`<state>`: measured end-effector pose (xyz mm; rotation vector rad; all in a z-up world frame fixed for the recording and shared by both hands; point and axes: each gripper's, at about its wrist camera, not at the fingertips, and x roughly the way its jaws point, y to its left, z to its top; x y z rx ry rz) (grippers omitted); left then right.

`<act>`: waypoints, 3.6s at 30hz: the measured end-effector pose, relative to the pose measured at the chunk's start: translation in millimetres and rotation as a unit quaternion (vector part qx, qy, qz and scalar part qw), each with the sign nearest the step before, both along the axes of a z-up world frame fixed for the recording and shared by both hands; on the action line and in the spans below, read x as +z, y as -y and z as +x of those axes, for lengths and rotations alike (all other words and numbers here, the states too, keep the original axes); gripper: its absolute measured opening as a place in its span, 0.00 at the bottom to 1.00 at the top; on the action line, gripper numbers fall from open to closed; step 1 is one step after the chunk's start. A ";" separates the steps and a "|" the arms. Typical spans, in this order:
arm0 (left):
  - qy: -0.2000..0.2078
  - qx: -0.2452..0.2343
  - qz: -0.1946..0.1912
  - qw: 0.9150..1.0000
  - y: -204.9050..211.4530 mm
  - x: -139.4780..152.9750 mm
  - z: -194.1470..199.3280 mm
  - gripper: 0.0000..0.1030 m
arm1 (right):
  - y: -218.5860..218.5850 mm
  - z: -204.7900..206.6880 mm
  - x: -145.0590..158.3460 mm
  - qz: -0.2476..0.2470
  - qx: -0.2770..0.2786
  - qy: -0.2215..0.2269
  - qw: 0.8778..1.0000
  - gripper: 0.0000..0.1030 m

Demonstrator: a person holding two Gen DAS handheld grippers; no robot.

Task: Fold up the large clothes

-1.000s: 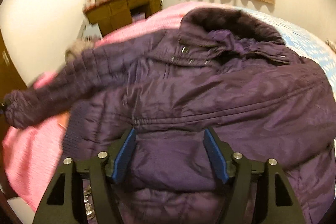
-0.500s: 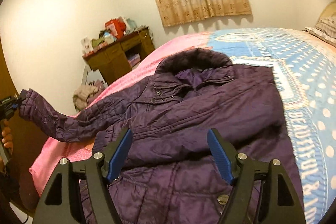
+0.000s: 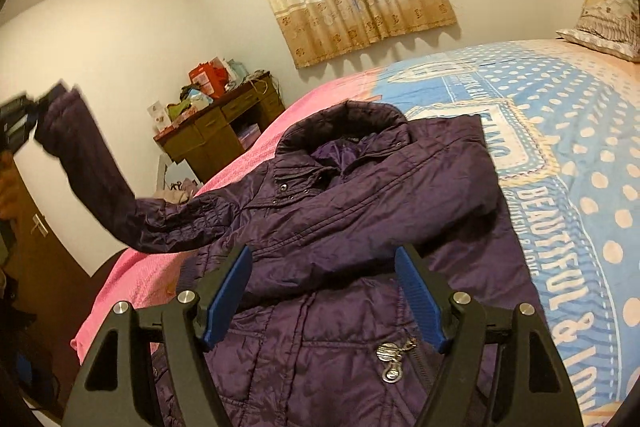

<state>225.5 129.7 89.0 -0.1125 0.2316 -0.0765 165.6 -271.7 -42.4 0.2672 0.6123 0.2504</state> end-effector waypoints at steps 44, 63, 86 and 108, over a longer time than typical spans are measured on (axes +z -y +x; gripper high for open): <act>-0.229 0.070 0.138 0.961 69.2 -192.9 108.1 0.88 | 63.9 48.4 -22.2 0.002 -0.064 -0.070 0.995 0.73; -0.195 0.059 0.095 0.974 60.8 -181.4 77.2 0.97 | 62.9 68.3 -43.0 -0.070 -0.086 -0.121 0.987 0.12; -0.286 0.082 0.146 0.944 81.6 -236.6 151.7 1.00 | -28.0 135.8 -81.6 -0.141 0.016 -0.152 0.978 0.65; -0.310 0.062 0.134 0.939 79.7 -252.0 159.4 1.00 | -37.9 132.5 -96.0 -0.192 0.014 -0.142 0.971 0.65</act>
